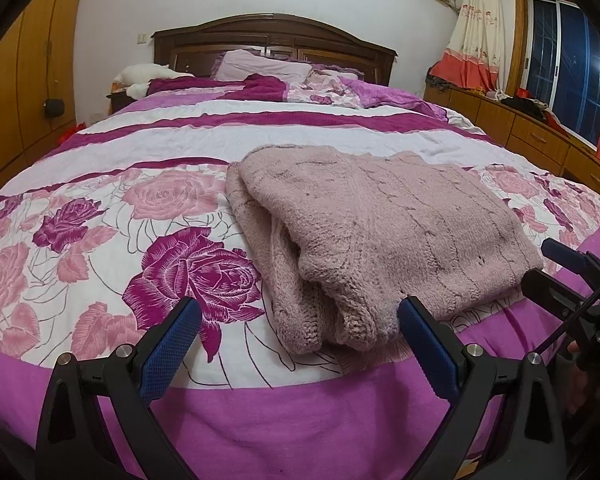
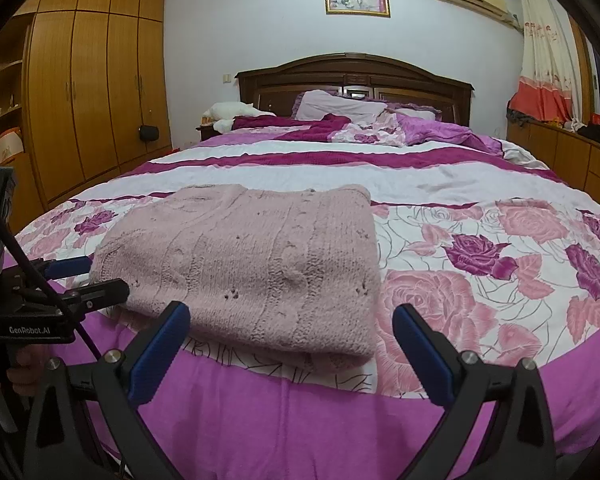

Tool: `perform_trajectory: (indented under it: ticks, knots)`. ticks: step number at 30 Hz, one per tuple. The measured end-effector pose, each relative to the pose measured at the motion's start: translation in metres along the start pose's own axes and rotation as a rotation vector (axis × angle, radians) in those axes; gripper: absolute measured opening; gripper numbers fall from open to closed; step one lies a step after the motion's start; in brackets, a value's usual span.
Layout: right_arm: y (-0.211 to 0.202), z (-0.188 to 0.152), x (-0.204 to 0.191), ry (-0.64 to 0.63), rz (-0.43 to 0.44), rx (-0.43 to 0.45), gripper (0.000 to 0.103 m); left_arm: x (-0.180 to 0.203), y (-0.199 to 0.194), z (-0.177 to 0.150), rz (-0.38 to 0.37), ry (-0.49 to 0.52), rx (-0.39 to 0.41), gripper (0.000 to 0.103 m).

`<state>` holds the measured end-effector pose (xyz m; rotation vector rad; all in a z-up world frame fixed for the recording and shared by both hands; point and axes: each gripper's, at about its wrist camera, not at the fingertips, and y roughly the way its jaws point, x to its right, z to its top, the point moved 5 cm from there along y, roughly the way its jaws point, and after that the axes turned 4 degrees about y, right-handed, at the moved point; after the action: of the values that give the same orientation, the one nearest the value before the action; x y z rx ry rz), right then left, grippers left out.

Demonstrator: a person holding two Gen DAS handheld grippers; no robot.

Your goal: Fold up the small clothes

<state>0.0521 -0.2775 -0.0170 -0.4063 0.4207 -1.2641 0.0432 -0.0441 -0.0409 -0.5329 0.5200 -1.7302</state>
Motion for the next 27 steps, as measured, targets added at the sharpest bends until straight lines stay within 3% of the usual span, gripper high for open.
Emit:
perform_trajectory:
  ticks: [27]
  knots:
    - [0.0005,0.0005,0.0022,-0.004,0.0,-0.01,0.103,0.0005,0.0007,-0.0017,0.0,0.005,-0.01,0.081]
